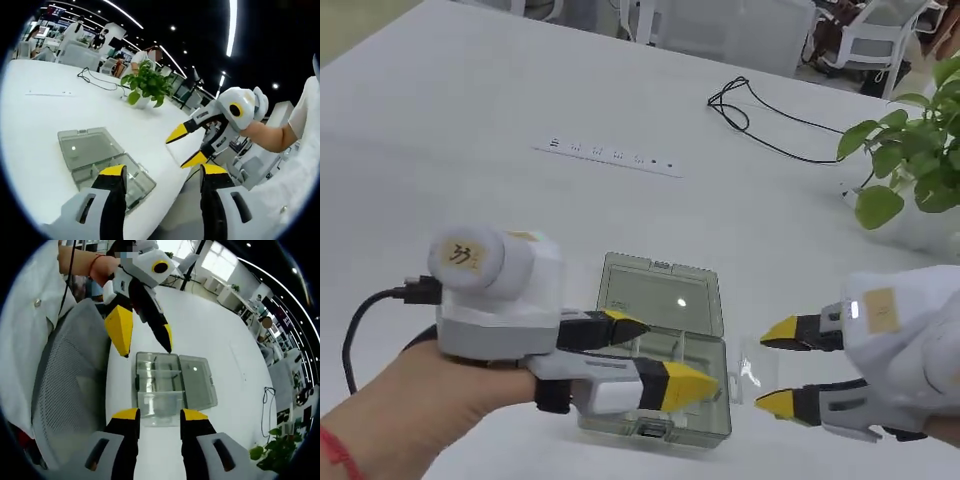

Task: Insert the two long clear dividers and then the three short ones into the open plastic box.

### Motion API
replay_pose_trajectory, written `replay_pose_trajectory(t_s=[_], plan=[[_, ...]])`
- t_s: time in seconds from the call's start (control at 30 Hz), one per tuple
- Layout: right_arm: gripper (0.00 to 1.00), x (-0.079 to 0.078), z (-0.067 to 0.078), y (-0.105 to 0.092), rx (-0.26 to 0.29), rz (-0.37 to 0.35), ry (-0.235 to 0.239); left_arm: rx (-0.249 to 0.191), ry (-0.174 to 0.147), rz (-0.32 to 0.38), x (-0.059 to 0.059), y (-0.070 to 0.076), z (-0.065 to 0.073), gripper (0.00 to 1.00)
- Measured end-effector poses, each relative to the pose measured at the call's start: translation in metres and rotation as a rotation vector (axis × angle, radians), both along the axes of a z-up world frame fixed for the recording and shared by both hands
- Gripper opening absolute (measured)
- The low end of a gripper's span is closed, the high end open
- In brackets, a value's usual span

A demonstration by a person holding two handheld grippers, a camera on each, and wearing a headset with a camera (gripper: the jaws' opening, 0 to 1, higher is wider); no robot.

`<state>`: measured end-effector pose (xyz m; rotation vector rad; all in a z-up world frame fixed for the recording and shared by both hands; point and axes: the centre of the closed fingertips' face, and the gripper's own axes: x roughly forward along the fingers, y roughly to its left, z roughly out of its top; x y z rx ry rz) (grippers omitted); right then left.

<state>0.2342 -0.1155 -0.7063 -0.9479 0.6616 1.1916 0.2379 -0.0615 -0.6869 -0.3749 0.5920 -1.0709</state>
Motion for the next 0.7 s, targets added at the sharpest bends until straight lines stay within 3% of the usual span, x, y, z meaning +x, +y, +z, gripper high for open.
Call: replay_pose_trajectory(t_s=[0.33, 0.7], plan=[[0.33, -0.008, 0.014, 0.023, 0.044, 0.010, -0.013, -0.043, 0.116, -0.012, -0.003, -0.022, 0.000, 0.34], [0.33, -0.012, 0.020, 0.030, 0.045, 0.022, -0.026, -0.051, 0.175, -0.045, -0.011, -0.032, -0.004, 0.15]])
